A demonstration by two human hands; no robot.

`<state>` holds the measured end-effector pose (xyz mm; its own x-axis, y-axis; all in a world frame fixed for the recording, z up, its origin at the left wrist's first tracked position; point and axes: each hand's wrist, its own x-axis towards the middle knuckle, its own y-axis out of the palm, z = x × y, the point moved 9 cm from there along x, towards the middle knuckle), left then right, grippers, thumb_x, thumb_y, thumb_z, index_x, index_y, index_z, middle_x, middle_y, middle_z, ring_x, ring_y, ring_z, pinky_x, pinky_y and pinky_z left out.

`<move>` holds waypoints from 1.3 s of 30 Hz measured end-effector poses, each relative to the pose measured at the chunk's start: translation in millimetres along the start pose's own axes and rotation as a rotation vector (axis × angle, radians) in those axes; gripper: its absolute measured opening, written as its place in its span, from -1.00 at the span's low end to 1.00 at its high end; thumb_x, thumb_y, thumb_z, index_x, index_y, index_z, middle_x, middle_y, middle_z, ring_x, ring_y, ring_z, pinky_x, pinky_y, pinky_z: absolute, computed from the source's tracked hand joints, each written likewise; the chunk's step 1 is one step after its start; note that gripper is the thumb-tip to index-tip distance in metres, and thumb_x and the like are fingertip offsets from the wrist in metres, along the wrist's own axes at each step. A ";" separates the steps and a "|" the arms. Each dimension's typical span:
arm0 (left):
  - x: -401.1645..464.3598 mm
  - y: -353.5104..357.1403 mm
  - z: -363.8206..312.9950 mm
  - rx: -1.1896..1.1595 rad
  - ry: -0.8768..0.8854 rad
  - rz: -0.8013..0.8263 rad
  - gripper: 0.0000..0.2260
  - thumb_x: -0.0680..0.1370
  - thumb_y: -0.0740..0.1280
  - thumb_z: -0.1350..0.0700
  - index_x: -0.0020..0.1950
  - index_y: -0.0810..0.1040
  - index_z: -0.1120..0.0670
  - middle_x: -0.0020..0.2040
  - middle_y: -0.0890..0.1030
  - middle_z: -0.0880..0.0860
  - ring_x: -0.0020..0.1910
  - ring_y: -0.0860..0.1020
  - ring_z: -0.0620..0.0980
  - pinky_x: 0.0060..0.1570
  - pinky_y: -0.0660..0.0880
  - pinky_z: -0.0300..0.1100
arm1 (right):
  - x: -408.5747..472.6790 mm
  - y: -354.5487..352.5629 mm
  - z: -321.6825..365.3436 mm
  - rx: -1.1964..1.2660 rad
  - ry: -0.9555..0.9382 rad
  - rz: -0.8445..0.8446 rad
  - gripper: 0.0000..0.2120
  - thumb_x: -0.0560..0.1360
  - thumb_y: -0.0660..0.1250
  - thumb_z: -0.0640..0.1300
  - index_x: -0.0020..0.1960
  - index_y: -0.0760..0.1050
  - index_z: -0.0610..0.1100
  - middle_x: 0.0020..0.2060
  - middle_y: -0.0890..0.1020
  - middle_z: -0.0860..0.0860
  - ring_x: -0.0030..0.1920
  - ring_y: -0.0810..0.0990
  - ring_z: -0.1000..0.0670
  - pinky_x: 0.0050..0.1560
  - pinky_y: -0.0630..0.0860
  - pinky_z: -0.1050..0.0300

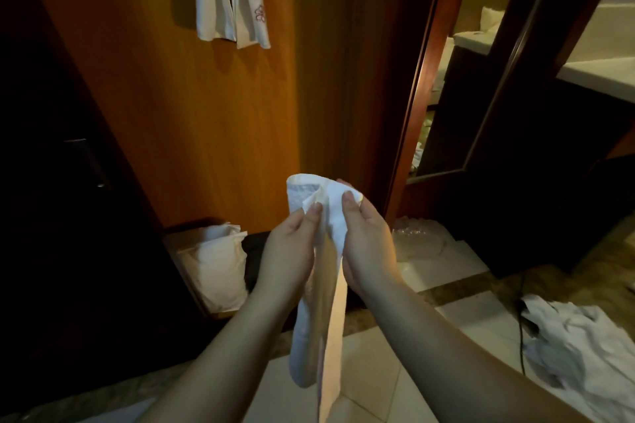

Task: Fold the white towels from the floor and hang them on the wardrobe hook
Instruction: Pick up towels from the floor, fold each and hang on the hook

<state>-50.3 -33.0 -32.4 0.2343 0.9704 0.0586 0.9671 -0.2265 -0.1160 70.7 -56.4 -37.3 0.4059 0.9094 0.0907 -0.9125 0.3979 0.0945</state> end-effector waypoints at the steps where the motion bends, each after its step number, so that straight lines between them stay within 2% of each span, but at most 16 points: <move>1: -1.8 0.3 -1.9 0.010 0.009 -0.002 -0.62 0.46 0.13 -0.36 0.01 0.60 -0.20 -0.13 0.71 -0.18 -0.15 0.64 -0.30 -0.23 0.49 -0.36 | -0.9 1.3 2.3 0.015 0.003 0.008 -0.79 0.52 0.19 0.24 0.00 0.59 0.43 0.05 0.72 0.13 0.12 0.68 0.08 0.16 0.61 -0.06; 4: -4.9 6.2 -3.7 0.037 0.016 0.020 -0.61 0.45 0.08 -0.35 -0.05 0.58 -0.17 -0.23 0.67 -0.24 -0.20 0.62 -0.30 -0.30 0.46 -0.45 | -3.8 7.7 9.9 -0.035 -0.059 0.077 -0.77 0.54 0.17 0.26 0.12 0.53 0.40 0.10 0.69 0.17 0.16 0.64 0.17 0.15 0.59 0.13; 6: -5.0 10.6 2.9 -0.082 -0.057 0.059 -0.60 0.45 0.08 -0.36 -0.02 0.57 -0.17 -0.20 0.70 -0.23 -0.13 0.65 -0.27 -0.06 0.54 -0.30 | -6.7 12.8 11.2 -0.064 -0.078 0.166 -0.70 0.56 0.13 0.31 0.26 0.45 0.44 0.21 0.61 0.32 0.25 0.54 0.31 0.16 0.51 0.34; 8: -7.4 15.4 3.0 -0.239 -0.107 0.150 -0.51 0.48 0.07 -0.33 0.19 0.57 -0.12 0.05 0.72 -0.09 0.06 0.66 -0.20 0.15 0.55 -0.15 | -10.5 17.5 14.2 -0.127 -0.113 0.250 -0.59 0.58 0.13 0.32 0.43 0.31 0.42 0.22 0.44 0.59 0.26 0.37 0.52 0.12 0.37 0.57; 10: -7.2 11.2 -4.3 -0.341 -0.079 0.203 -0.41 0.53 0.04 -0.28 0.41 0.47 0.02 0.27 0.63 0.05 0.22 0.61 -0.13 0.12 0.58 -0.21 | -13.0 19.0 13.1 -0.212 -0.138 0.304 -0.50 0.59 0.19 0.25 0.51 0.19 0.37 0.18 0.32 0.71 0.25 0.27 0.61 0.10 0.26 0.68; 14: -7.1 5.5 -13.7 -0.315 -0.045 0.296 -0.40 0.51 0.00 -0.29 0.42 0.43 -0.01 0.26 0.63 -0.08 0.28 0.55 -0.22 0.17 0.51 -0.34 | -15.9 16.2 9.3 -0.248 -0.164 0.321 -0.45 0.65 0.24 -0.03 0.54 0.16 0.34 0.30 0.28 0.63 0.43 0.22 0.44 0.28 0.22 0.60; 17: -8.6 8.1 -16.4 -0.219 -0.046 0.348 -0.50 0.48 -0.01 -0.32 0.25 0.48 -0.14 -0.01 0.67 -0.33 0.06 0.55 -0.48 -0.05 0.46 -0.55 | -16.8 13.6 10.6 -0.280 -0.206 0.261 -0.51 0.67 0.18 -0.07 0.56 0.23 0.20 0.26 0.33 0.65 0.37 0.29 0.48 0.22 0.27 0.61; 19: -7.5 5.2 -16.1 -0.197 -0.052 0.356 -0.42 0.49 -0.04 -0.34 0.31 0.50 -0.11 0.02 0.64 -0.37 0.08 0.51 -0.52 -0.04 0.43 -0.58 | -15.7 10.9 13.6 -0.288 -0.222 0.226 -0.57 0.69 0.16 -0.05 0.53 0.30 0.18 0.20 0.41 0.64 0.29 0.36 0.51 0.13 0.30 0.63; 22: -5.4 -0.7 -16.1 -0.147 -0.017 0.330 -0.40 0.54 -0.10 -0.35 0.24 0.62 -0.16 0.10 0.57 -0.47 0.15 0.39 -0.57 0.14 0.26 -0.47 | -9.0 -0.4 23.9 -0.300 -0.213 0.144 -0.67 0.67 0.15 0.05 0.30 0.42 0.45 0.09 0.54 0.54 0.16 0.48 0.47 0.01 0.36 0.62; 24: -1.0 -14.8 -19.0 -0.007 0.106 0.177 -0.51 0.64 -0.05 -0.28 0.21 0.63 -0.17 0.13 0.58 -0.43 0.18 0.44 -0.50 0.26 0.32 -0.33 | -3.1 -9.3 27.7 -0.306 -0.205 0.102 -0.72 0.64 0.15 0.13 0.11 0.45 0.55 -0.03 0.64 0.37 0.01 0.60 0.34 -0.11 0.47 0.50; 27: 5.4 -46.1 -32.4 0.384 0.352 -0.125 -0.78 0.62 0.26 -0.13 0.26 0.48 -0.18 0.24 0.41 -0.37 0.30 0.35 -0.32 0.30 0.43 -0.06 | 5.3 -20.9 31.2 -0.289 -0.226 0.096 -0.80 0.56 0.16 0.25 -0.02 0.56 0.31 -0.19 0.66 0.14 -0.20 0.62 0.21 -0.27 0.48 0.40; 29: 14.7 -51.7 -29.4 0.622 0.401 -0.109 -0.61 0.57 0.36 -0.15 0.36 0.41 -0.15 0.32 0.30 -0.28 0.34 0.17 -0.27 0.30 0.31 -0.01 | 10.6 -30.1 33.0 -0.291 -0.233 0.088 -0.71 0.54 0.18 0.29 -0.05 0.55 0.15 -0.23 0.63 0.06 -0.27 0.60 0.15 -0.32 0.47 0.36; 31: 23.0 -53.6 -25.3 0.754 0.429 -0.004 -0.63 0.53 0.35 -0.21 0.28 0.48 -0.13 0.22 0.38 -0.27 0.29 0.15 -0.26 0.25 0.19 -0.03 | 14.9 -39.0 35.1 -0.310 -0.230 0.075 -0.68 0.53 0.18 0.32 -0.05 0.55 0.12 -0.21 0.64 0.04 -0.26 0.61 0.10 -0.32 0.48 0.35; 34: 23.4 -55.8 -26.1 0.954 0.517 0.135 -0.74 0.54 0.27 -0.22 0.02 0.58 -0.07 -0.05 0.46 -0.29 0.18 0.26 -0.13 0.13 0.12 -0.04 | 20.2 -53.2 37.9 -0.323 -0.209 0.063 -0.70 0.52 0.18 0.34 -0.06 0.56 0.18 -0.19 0.67 0.12 -0.21 0.65 0.17 -0.26 0.53 0.31; 37: 19.7 -61.2 -41.7 1.097 0.682 0.146 -0.80 0.56 0.33 -0.10 -0.01 0.62 0.00 -0.13 0.49 -0.20 0.07 0.43 0.04 0.08 0.18 0.00 | 22.8 -63.7 36.4 -0.367 -0.173 0.094 -0.68 0.53 0.14 0.36 -0.01 0.57 0.24 -0.12 0.69 0.15 -0.13 0.67 0.16 -0.13 0.54 0.13; 39: 18.7 -67.6 -56.1 1.051 0.731 0.086 -0.83 0.54 0.38 -0.03 0.02 0.63 0.04 -0.16 0.45 -0.19 -0.03 0.43 -0.03 0.02 0.24 0.00 | 23.5 -69.0 33.9 -0.374 -0.146 0.113 -0.68 0.52 0.13 0.37 0.01 0.58 0.27 -0.11 0.70 0.17 -0.11 0.68 0.17 -0.12 0.51 0.11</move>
<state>-105.7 -4.3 32.2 0.6150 0.6086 0.5014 0.4819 0.2133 -0.8499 144.9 -66.6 -8.1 0.2807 0.9338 0.2220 -0.8959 0.3379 -0.2886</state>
